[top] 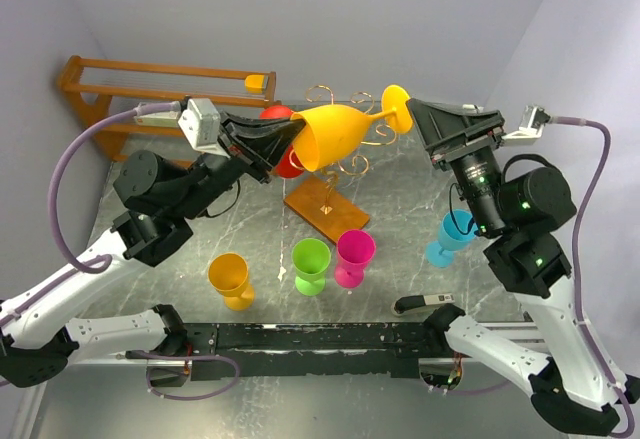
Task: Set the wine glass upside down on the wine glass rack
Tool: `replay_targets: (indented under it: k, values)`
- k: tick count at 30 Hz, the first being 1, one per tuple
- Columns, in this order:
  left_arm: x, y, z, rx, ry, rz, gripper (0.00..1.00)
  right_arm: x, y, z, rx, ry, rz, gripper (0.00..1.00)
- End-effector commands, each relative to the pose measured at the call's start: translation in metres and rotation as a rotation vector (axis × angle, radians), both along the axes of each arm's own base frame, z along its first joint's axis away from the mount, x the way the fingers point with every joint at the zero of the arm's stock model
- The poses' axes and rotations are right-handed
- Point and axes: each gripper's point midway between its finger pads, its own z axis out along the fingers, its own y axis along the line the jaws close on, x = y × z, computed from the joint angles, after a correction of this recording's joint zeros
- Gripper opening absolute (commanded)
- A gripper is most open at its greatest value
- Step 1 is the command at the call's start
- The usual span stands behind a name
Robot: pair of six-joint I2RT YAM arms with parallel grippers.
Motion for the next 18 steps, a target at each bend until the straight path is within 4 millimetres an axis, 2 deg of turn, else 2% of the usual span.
replay_targets:
  k: [1,5,9,15,18]
  values:
    - [-0.003,0.015,0.038,-0.122,-0.119,0.044,0.07,0.002,0.009,-0.011,0.055,0.134,0.055,0.62]
    - [0.004,0.016,0.034,-0.139,-0.119,0.073,0.07,-0.002,0.010,-0.005,0.101,0.140,0.085,0.59]
    - [0.002,0.013,0.032,-0.147,-0.138,0.057,0.07,0.000,0.010,-0.003,0.152,0.163,0.089,0.58]
    - [0.004,0.004,0.031,-0.154,-0.140,0.035,0.07,-0.007,0.032,0.016,0.259,0.099,0.243,0.58]
    - [0.004,-0.001,0.028,-0.144,-0.143,0.023,0.07,0.000,0.037,0.010,0.320,0.150,0.264,0.52]
